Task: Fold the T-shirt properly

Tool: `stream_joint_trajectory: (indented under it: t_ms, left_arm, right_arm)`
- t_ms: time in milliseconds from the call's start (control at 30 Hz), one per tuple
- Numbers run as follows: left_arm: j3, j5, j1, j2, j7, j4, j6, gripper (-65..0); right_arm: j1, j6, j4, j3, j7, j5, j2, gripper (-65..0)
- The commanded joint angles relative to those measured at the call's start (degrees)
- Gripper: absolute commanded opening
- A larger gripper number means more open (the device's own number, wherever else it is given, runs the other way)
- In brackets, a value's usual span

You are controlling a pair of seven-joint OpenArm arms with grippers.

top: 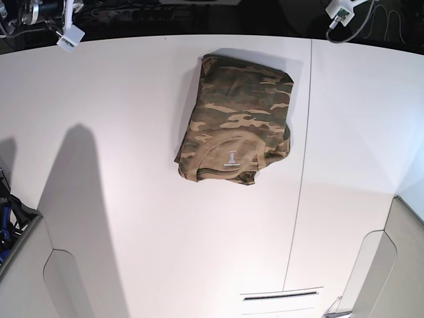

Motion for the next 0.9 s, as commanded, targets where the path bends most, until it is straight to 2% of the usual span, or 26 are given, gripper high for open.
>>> stream_joint_trajectory:
  t_ms: [0, 167, 267, 367, 433, 567, 700, 867]
  left_arm:
    - [-0.1, -0.2, 2.4, -1.7, -0.3, -1.1, -0.3, -62.0]
    - [3.7, 0.1, 4.1, -8.3, -5.3, -15.6, 0.3, -62.0]
    - [8.8, 1.6, 0.2, -11.0, -7.2, -26.8, 1.9, -62.0]
    - [15.2, 5.4, -6.2, -11.7, -8.9, -38.6, 4.2, -62.0]
    - [19.9, 7.2, -11.0, -11.5, -9.8, -46.3, 6.2, -62.0]
    - [28.6, 7.6, -20.8, -10.3, -13.6, -58.5, 8.5, -62.0]
    - [33.2, 7.6, -29.8, -5.7, -15.7, -67.8, 8.7, -62.0]
    - [34.8, 7.7, -38.4, 0.6, -16.2, -75.9, 8.6, -62.0]
  right_arm:
    - [-2.1, 0.0, 0.5, -0.1, -0.2, 0.7, 0.7, -65.0]
    - [-7.8, -1.1, -3.8, -4.2, 1.0, -4.8, 0.4, -65.0]
    - [-7.9, -2.7, -9.7, -9.2, 4.1, -10.8, 0.5, -65.0]
    - [-6.6, -5.1, -17.1, -14.9, 8.1, -16.1, 0.4, -65.0]
    - [-4.2, -8.2, -22.2, -19.0, 9.6, -19.1, 0.0, -65.0]
    - [2.2, -11.9, -31.8, -23.4, 10.1, -25.2, -3.0, -65.0]
    - [8.5, -12.2, -40.3, -23.6, 13.5, -25.9, -6.3, -65.0]
    - [15.7, -12.0, -47.8, -23.6, 15.5, -25.9, -10.1, -65.0]
